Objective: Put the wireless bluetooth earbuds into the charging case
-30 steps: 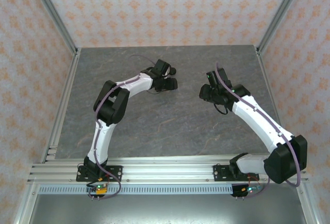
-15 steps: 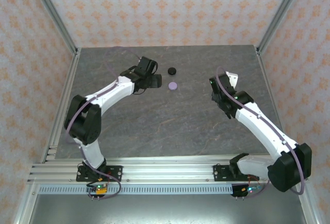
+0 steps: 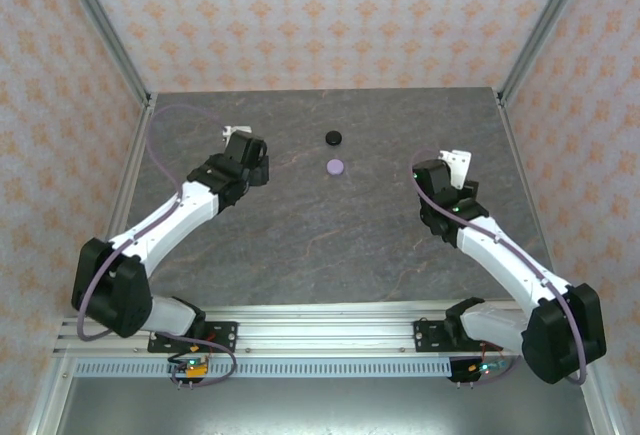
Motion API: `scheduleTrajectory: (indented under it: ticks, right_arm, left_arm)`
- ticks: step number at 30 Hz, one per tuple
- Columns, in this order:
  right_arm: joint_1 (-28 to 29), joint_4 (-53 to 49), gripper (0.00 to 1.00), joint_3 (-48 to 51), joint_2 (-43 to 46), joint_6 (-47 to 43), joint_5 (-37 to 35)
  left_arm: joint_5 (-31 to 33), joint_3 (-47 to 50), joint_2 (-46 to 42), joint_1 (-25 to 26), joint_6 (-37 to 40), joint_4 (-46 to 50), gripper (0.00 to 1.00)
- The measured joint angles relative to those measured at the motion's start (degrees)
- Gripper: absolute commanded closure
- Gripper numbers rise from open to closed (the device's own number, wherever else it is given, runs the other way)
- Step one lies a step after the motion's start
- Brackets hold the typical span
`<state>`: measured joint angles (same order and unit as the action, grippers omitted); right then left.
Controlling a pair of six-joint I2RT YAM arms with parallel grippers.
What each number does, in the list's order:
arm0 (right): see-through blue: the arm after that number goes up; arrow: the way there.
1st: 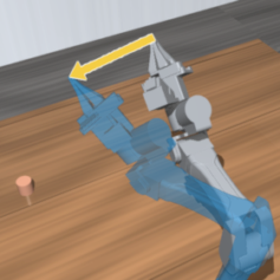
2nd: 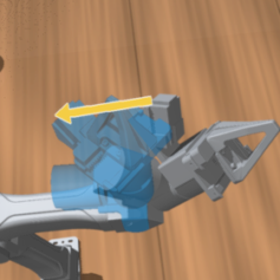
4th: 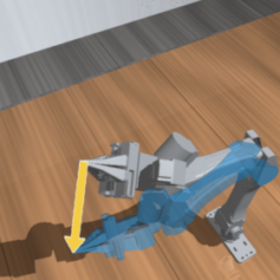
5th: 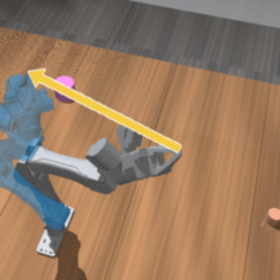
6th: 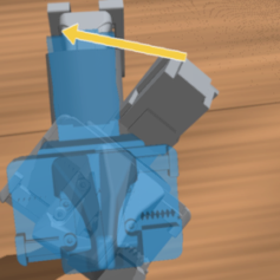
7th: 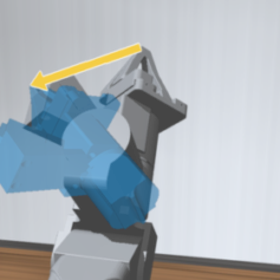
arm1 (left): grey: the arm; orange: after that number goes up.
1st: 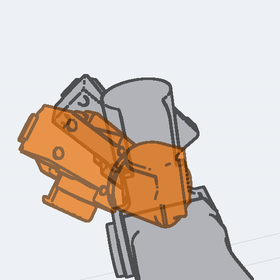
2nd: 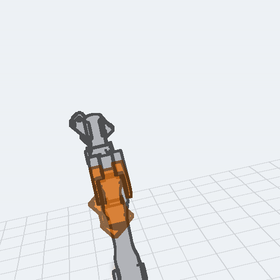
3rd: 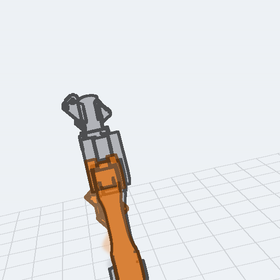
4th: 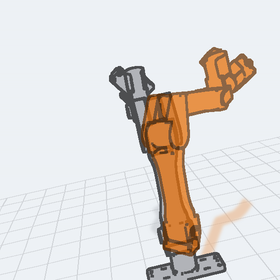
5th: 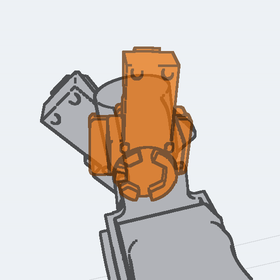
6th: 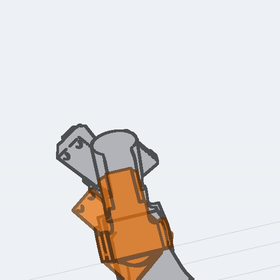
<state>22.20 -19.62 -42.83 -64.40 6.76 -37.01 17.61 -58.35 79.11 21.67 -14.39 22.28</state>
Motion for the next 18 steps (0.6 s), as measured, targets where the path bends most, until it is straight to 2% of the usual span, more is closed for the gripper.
scheduleTrajectory:
  ticks: [7, 12, 18]
  right_arm:
    - [-4.9, 9.5, 0.41, 5.6, -0.6, -0.6, 1.5]
    - [-8.4, 16.9, 0.37, 10.4, -1.7, -1.6, 5.3]
    - [-11.8, 25.5, 0.32, 13.9, -2.6, -2.9, 11.5]
  left_arm:
    - [6.9, 9.1, -1.7, -2.2, 2.6, -7.3, 0.09]
    - [8.3, 11.5, -0.2, -4.2, 4.8, -11.9, 0.07]
    - [7.9, 15.2, 0.0, -5.5, 10.8, -19.8, 0.06]
